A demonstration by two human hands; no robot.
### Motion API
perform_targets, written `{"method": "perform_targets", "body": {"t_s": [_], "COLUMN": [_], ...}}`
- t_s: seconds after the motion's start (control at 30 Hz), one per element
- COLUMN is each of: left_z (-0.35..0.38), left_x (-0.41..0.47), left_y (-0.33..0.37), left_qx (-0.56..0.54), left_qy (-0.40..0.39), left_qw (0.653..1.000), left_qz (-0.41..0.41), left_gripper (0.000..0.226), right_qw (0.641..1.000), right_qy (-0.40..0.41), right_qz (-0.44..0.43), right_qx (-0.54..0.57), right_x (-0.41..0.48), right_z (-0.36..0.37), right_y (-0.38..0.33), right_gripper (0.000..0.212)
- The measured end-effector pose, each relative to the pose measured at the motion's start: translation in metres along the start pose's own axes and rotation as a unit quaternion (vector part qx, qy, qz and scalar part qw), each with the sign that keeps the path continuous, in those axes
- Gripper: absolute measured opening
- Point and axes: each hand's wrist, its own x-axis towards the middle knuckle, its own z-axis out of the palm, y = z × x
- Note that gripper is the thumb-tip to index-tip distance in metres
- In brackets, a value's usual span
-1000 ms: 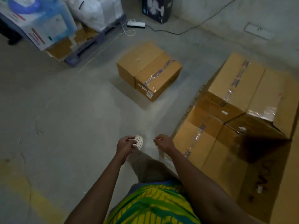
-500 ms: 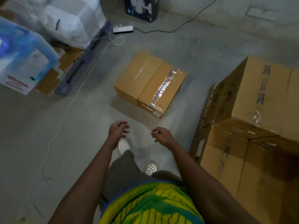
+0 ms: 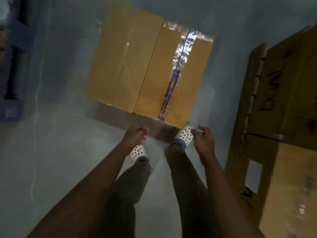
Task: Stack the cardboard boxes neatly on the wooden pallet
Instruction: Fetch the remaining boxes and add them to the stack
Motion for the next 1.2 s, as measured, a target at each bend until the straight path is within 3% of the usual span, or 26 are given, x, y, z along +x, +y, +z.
{"method": "perform_targets", "body": {"t_s": [0.1,0.2,0.3,0.37,0.47,0.57,0.67,0.8,1.0,1.1,1.2], "left_z": [0.015,0.032,0.038,0.04,0.044,0.047,0.045,0.04,0.034,0.028,0.017], "left_x": [0.104,0.179,0.225,0.241,0.231,0.192,0.132,0.044,-0.122,-0.204,-0.28], "left_y": [0.001,-0.004,-0.015,-0.022,-0.024,-0.014,0.026,0.105,0.192,0.181,0.146], "left_qx": [-0.091,-0.244,-0.367,-0.365,-0.242,-0.221,-0.231,-0.222,-0.134,-0.101,-0.081], "left_qy": [0.066,0.078,0.129,0.175,0.227,0.231,0.217,0.233,0.335,0.354,0.341], "left_qw": [0.991,0.957,0.91,0.904,0.936,0.946,0.946,0.933,0.912,0.908,0.908], "left_qz": [-0.066,-0.137,-0.143,-0.136,-0.115,-0.051,0.065,0.162,0.193,0.201,0.229], "left_gripper": [0.012,0.01,0.04,0.052,0.046,0.032,0.022,0.029,0.044,0.045,0.042], "right_qw": [0.999,0.998,0.995,0.99,0.983,0.982,0.977,0.968,0.958,0.955,0.943], "right_qy": [0.002,-0.016,-0.059,-0.072,-0.054,0.021,0.103,0.156,0.224,0.259,0.305], "right_qz": [0.014,0.032,0.08,0.114,0.132,0.123,0.066,-0.003,-0.037,-0.056,-0.068], "right_qx": [-0.037,-0.044,-0.011,0.046,0.111,0.141,0.173,0.194,0.173,0.135,0.111], "right_x": [0.094,0.166,0.196,0.196,0.179,0.155,0.125,0.07,-0.081,-0.174,-0.265], "right_z": [0.039,0.074,0.107,0.125,0.135,0.116,0.072,-0.003,-0.104,-0.148,-0.171], "right_y": [0.011,0.027,0.047,0.056,0.061,0.043,0.001,-0.062,-0.128,-0.119,-0.091], "right_gripper": [0.055,0.066,0.075,0.078,0.085,0.078,0.069,0.056,0.076,0.073,0.089]}}
